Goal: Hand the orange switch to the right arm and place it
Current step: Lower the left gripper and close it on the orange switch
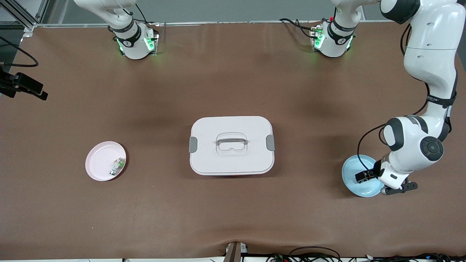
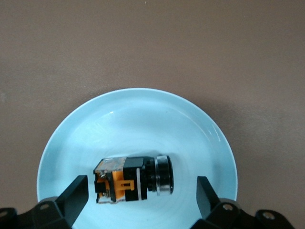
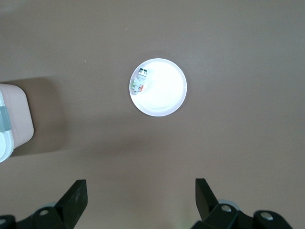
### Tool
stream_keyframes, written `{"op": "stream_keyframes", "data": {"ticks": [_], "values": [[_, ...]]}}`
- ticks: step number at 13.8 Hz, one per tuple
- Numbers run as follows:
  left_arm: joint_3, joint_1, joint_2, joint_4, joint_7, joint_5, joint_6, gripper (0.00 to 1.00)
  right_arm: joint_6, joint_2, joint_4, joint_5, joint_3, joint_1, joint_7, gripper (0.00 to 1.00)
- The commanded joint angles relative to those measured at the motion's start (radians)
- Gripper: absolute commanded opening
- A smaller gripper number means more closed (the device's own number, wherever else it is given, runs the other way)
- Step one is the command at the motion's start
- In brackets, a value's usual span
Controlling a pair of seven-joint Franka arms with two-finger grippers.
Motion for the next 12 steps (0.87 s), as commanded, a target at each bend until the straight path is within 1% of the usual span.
{"op": "stream_keyframes", "data": {"ticks": [1, 3, 9, 12], "values": [[-0.002, 0.000, 0.021, 0.016, 0.002, 0.017, 0.027, 1.00, 0.009, -0.019, -0.018, -0.006, 0.005, -0.008, -0.005, 1.00], [-0.002, 0.000, 0.040, 0.016, 0.001, 0.017, 0.053, 1.00, 0.008, -0.019, -0.018, -0.005, 0.005, -0.008, -0.005, 1.00], [-0.002, 0.008, 0.046, 0.013, 0.002, 0.025, 0.053, 1.00, 0.008, -0.019, -0.018, -0.005, 0.003, -0.008, -0.003, 1.00], [-0.002, 0.008, 0.046, 0.012, 0.001, 0.024, 0.052, 0.71, 0.005, -0.019, -0.017, -0.005, 0.003, -0.009, -0.005, 1.00]]}}
